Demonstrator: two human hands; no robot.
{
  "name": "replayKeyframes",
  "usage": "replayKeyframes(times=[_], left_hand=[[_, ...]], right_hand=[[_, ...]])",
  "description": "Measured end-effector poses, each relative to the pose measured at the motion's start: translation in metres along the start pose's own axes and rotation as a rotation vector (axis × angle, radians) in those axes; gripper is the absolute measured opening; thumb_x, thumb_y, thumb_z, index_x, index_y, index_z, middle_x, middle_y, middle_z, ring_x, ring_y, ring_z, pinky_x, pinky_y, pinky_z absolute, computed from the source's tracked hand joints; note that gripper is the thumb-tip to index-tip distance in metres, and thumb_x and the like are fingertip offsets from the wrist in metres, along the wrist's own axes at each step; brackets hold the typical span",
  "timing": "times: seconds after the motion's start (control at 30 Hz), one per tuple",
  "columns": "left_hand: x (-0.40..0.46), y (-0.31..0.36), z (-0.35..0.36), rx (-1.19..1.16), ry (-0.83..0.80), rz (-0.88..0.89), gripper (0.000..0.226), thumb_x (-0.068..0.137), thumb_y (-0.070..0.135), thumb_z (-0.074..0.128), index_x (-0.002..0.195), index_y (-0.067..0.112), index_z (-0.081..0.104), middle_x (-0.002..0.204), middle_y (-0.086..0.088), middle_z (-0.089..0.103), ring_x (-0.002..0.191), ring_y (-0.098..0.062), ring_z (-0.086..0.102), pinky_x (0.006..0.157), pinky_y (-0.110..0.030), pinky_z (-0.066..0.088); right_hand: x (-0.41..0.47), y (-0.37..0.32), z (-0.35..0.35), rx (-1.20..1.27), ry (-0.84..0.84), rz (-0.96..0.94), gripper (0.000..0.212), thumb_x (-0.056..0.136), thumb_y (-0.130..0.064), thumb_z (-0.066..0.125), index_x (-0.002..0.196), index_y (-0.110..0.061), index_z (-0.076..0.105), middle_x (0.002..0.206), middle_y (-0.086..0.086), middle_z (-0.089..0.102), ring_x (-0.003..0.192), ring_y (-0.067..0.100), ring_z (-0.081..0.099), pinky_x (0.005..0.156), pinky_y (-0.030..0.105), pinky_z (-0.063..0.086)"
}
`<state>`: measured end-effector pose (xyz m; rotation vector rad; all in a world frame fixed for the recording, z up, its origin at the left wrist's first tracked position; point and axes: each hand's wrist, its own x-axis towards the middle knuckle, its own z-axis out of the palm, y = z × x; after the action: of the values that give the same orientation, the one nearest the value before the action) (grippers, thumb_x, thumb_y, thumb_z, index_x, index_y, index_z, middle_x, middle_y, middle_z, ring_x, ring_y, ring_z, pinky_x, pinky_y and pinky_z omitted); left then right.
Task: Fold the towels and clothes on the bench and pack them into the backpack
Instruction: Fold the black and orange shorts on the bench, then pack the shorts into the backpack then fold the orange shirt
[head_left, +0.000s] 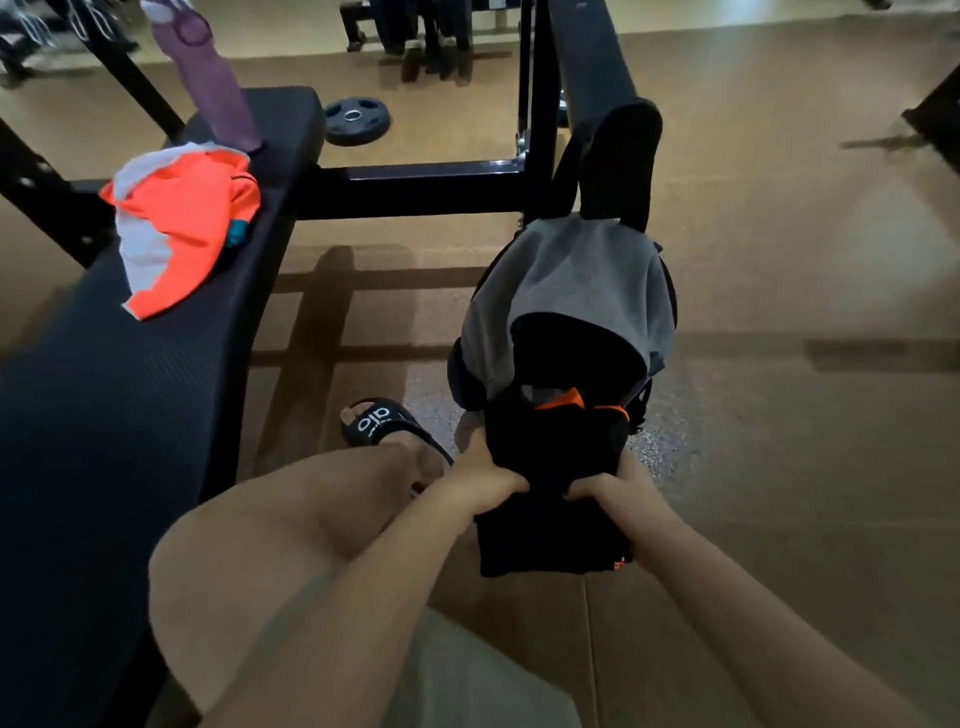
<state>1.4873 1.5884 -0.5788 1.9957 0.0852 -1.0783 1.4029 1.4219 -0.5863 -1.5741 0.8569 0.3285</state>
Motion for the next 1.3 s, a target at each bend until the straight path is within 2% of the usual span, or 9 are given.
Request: replayKeyframes(times=[0.17, 0.3, 0.47, 0.57, 0.7, 0.83, 0.97, 1.1, 1.3], left_hand=[[0.039, 0.024, 0.028, 0.205, 0.025, 0.091, 0.081, 0.095, 0.021, 0.063, 0.160, 0.024, 0.013, 0.150, -0.012, 0.047, 0.132, -0.032, 0.050, 0.100, -0.033, 0.043], [0.069, 0.042, 0.025, 0.271, 0.213, 0.162, 0.059, 0.098, 0.023, 0.060, 0.149, 0.014, 0.032, 0.142, -0.018, 0.056, 0.128, -0.038, 0.054, 0.094, -0.034, 0.043], [0.106, 0.040, 0.007, -0.290, 0.178, 0.021, 0.072, 0.091, 0.009, 0.073, 0.152, 0.010, 0.035, 0.138, -0.010, 0.058, 0.129, -0.029, 0.056, 0.105, -0.036, 0.046], [0.116, 0.020, 0.007, -0.284, 0.130, 0.025, 0.076, 0.090, 0.003, 0.071, 0.154, 0.011, 0.031, 0.145, -0.015, 0.053, 0.132, -0.033, 0.053, 0.112, -0.047, 0.042], [0.107, 0.000, 0.004, -0.023, 0.077, 0.180, 0.076, 0.087, -0.001, 0.066, 0.153, 0.015, 0.032, 0.136, -0.006, 0.056, 0.131, -0.026, 0.052, 0.106, -0.034, 0.044], [0.107, 0.013, 0.003, 0.123, 0.162, 0.331, 0.064, 0.092, -0.015, 0.052, 0.152, 0.003, 0.037, 0.140, -0.006, 0.048, 0.134, -0.018, 0.043, 0.090, 0.003, 0.031], [0.108, 0.005, -0.001, 0.378, 0.078, 0.211, 0.066, 0.095, 0.007, 0.054, 0.156, 0.015, 0.034, 0.158, -0.017, 0.030, 0.145, -0.036, 0.033, 0.113, -0.031, 0.033], [0.089, 0.005, -0.016, 0.392, -0.094, 0.079, 0.056, 0.099, 0.013, 0.050, 0.153, 0.020, 0.036, 0.150, -0.012, 0.045, 0.133, -0.028, 0.045, 0.104, -0.034, 0.038], [0.040, 0.018, -0.063, 0.422, 0.015, 0.047, 0.055, 0.105, 0.023, 0.048, 0.157, 0.024, 0.030, 0.153, -0.012, 0.046, 0.136, -0.032, 0.048, 0.103, -0.034, 0.042]], right_hand=[[0.037, -0.007, -0.001, -0.511, 0.044, -0.178, 0.064, 0.077, -0.007, 0.065, 0.136, -0.015, 0.042, 0.115, 0.011, 0.063, 0.107, 0.035, 0.061, 0.081, 0.035, 0.048], [0.070, -0.034, 0.006, -0.592, 0.066, -0.270, 0.077, 0.071, -0.019, 0.057, 0.145, -0.019, 0.034, 0.130, 0.009, 0.056, 0.115, 0.035, 0.058, 0.091, 0.045, 0.052], [0.121, -0.047, 0.011, -0.687, 0.154, -0.158, 0.040, 0.096, -0.014, 0.051, 0.134, -0.001, 0.051, 0.130, 0.020, 0.061, 0.122, 0.037, 0.054, 0.097, 0.034, 0.041], [0.138, -0.029, 0.017, -0.685, 0.099, 0.006, 0.037, 0.098, -0.015, 0.048, 0.130, 0.001, 0.057, 0.131, 0.022, 0.061, 0.124, 0.037, 0.055, 0.095, 0.033, 0.044], [0.145, -0.023, 0.035, -0.616, 0.107, 0.012, 0.048, 0.093, -0.011, 0.053, 0.139, 0.002, 0.048, 0.136, 0.023, 0.056, 0.129, 0.038, 0.051, 0.101, 0.033, 0.041], [0.148, -0.022, 0.045, -0.621, 0.211, -0.135, 0.051, 0.093, -0.019, 0.051, 0.141, -0.004, 0.044, 0.130, 0.016, 0.060, 0.121, 0.035, 0.056, 0.084, 0.029, 0.040], [0.151, -0.022, 0.039, -0.704, 0.123, 0.045, 0.058, 0.095, -0.034, 0.054, 0.145, -0.006, 0.043, 0.134, 0.019, 0.059, 0.126, 0.036, 0.055, 0.095, 0.033, 0.045], [0.122, -0.024, 0.045, -1.003, 0.151, -0.046, 0.076, 0.097, -0.039, 0.046, 0.157, -0.007, 0.011, 0.153, 0.025, 0.030, 0.139, 0.043, 0.033, 0.111, 0.046, 0.033], [0.056, -0.046, 0.067, -1.298, 0.039, -0.350, 0.041, 0.095, -0.027, 0.047, 0.133, -0.011, 0.048, 0.140, 0.015, 0.045, 0.131, 0.035, 0.040, 0.104, 0.040, 0.037]])
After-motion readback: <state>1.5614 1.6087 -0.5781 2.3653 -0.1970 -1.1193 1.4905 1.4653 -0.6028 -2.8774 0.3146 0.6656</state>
